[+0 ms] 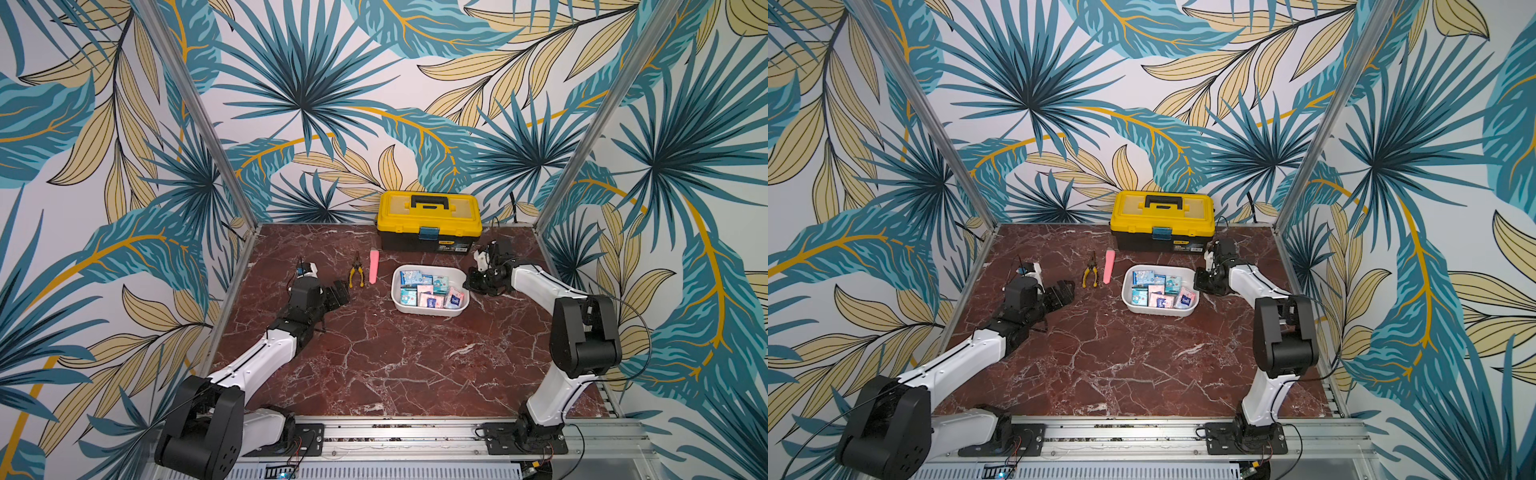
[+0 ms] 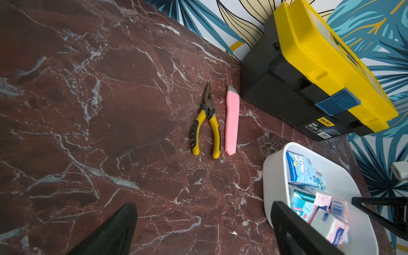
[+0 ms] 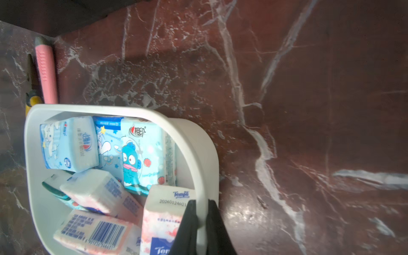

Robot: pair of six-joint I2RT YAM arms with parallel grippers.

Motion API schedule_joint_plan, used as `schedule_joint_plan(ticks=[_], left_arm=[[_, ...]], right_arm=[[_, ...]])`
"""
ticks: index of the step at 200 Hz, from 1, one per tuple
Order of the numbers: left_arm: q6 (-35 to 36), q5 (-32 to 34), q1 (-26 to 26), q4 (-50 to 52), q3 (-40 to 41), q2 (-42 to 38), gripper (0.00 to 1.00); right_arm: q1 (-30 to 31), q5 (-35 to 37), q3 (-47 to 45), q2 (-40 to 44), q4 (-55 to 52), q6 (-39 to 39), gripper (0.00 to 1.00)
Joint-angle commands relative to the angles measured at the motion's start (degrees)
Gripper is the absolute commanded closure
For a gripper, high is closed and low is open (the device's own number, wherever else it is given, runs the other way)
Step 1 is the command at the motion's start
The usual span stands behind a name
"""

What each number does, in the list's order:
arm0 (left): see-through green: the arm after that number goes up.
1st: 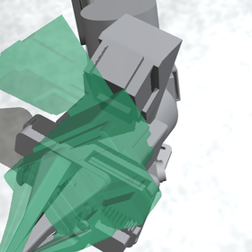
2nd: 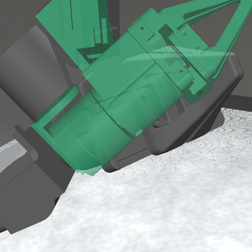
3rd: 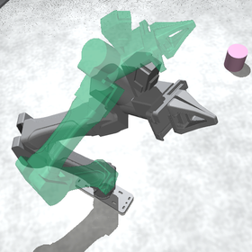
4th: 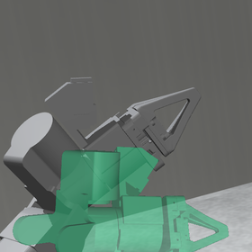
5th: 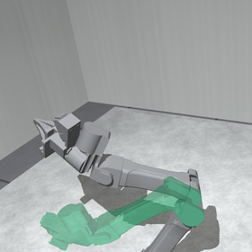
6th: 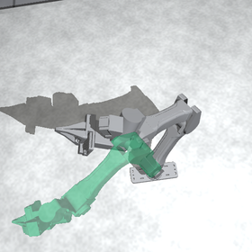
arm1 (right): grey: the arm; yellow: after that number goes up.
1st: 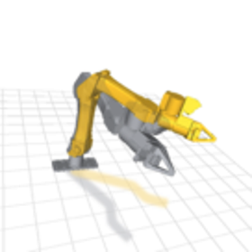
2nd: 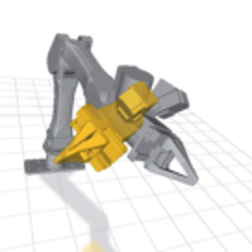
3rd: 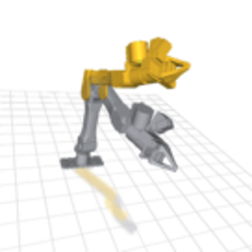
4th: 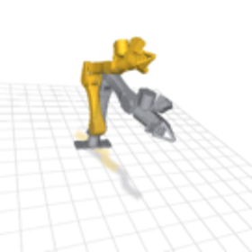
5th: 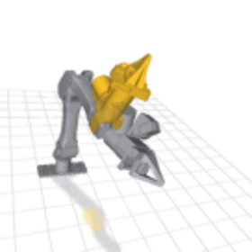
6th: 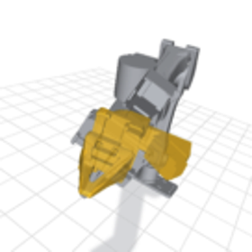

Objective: Take the pocket tissues out of the storage box
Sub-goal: Move the storage box to the center of the board.

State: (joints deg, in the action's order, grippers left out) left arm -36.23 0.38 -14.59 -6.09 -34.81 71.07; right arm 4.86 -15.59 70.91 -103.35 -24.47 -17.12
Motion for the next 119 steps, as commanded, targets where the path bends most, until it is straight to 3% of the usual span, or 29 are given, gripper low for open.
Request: schedule_joint_plan(ticks=[1,63,119], left_arm=[[0.89,-0.38,-0.13,0.19,-2.54,0.21,0.00],[2.48,-0.30,-0.10,3.53,-4.94,-0.17,0.00],[5.50,-2.67,-0.29,8.81,-9.14,-0.67,0.00]], right_arm=[[2.77,0.37,0.92,-1.94,4.63,-4.78,0.92],[6.91,0.17,4.07,-5.72,6.19,-7.08,0.83],[6.74,8.12,3.87,1.36,-0.52,-0.91,0.54]])
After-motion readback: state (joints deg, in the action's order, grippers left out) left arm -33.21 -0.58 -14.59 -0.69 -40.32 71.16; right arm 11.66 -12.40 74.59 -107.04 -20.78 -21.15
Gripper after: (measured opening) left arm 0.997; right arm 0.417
